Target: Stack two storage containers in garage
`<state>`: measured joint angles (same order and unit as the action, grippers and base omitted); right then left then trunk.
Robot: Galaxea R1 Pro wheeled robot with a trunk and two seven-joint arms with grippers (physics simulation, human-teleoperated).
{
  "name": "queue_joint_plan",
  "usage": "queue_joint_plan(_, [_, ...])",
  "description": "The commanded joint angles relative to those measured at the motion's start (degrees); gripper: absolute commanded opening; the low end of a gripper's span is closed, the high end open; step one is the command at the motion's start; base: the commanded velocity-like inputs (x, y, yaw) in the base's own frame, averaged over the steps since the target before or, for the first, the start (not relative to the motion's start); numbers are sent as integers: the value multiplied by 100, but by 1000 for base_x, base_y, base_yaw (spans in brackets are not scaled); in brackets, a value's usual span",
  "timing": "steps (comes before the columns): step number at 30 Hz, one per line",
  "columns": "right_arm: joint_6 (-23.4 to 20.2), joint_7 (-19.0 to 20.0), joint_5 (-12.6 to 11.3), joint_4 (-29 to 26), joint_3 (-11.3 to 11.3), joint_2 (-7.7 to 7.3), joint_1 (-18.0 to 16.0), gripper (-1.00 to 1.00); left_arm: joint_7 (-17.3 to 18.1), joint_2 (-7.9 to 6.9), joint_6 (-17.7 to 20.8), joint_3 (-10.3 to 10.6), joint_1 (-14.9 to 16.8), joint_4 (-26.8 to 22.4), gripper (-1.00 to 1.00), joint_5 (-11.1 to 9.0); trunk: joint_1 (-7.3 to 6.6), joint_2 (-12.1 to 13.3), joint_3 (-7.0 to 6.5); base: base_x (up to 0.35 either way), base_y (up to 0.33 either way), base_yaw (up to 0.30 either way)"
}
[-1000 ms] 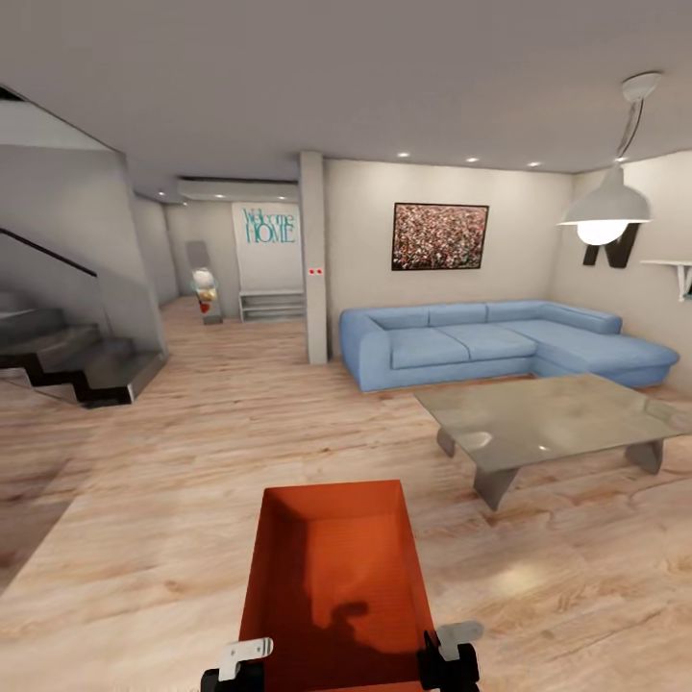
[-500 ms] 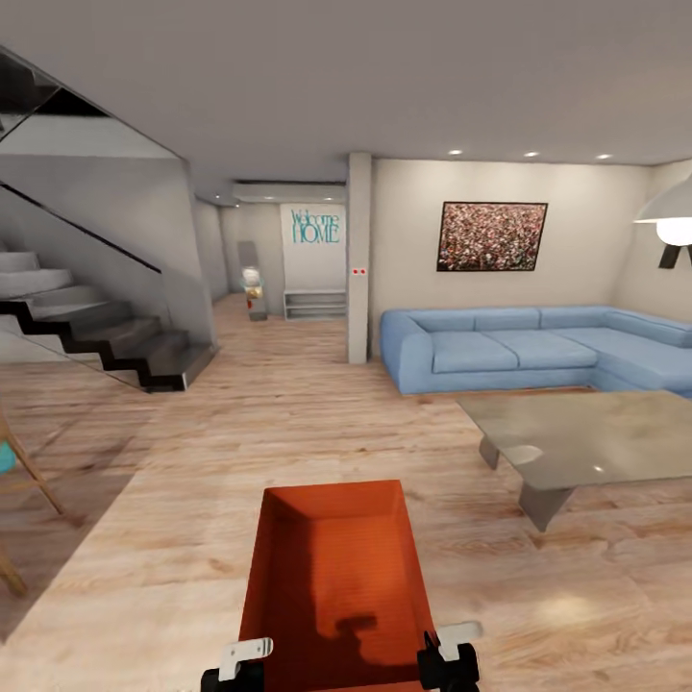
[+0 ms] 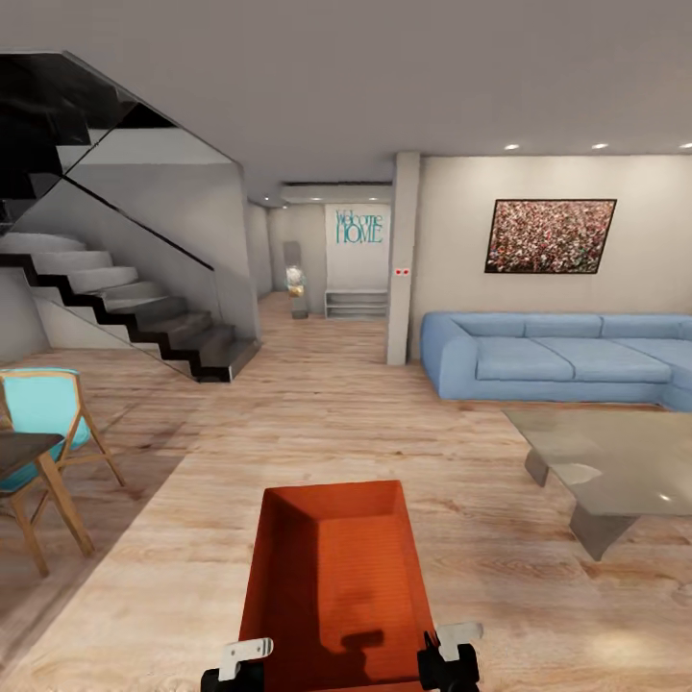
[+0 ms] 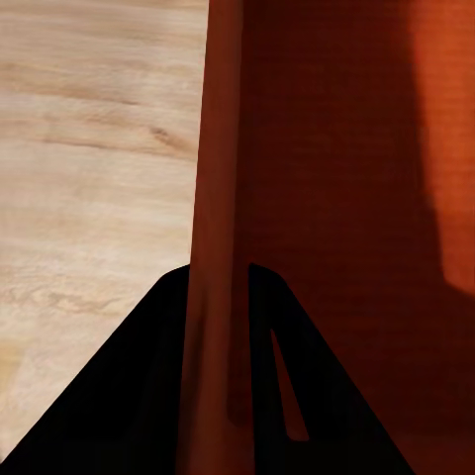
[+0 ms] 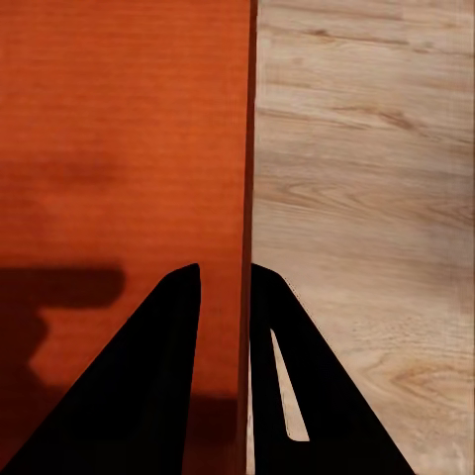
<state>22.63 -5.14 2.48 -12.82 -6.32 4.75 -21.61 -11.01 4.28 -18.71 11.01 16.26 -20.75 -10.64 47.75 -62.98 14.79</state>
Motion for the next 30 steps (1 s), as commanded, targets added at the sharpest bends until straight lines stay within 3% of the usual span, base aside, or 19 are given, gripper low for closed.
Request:
queue_joint_plan(1, [16, -66, -28, 17, 34, -1, -1, -100, -56, 2, -10, 24, 9, -17, -100, 56, 0, -5, 7, 0, 0, 143])
queue_joint_plan(26, [17, -42, -28, 17, 34, -1, -1, -100, -55, 2, -10, 24, 9, -17, -100, 54, 0, -5, -95, 0, 0, -18])
queue_joint_plan(30, [19, -40, -28, 17, 34, -1, -1, -100, -52, 2, -4, 18, 9, -17, -100, 53, -88, 156, -170, 0, 0, -7])
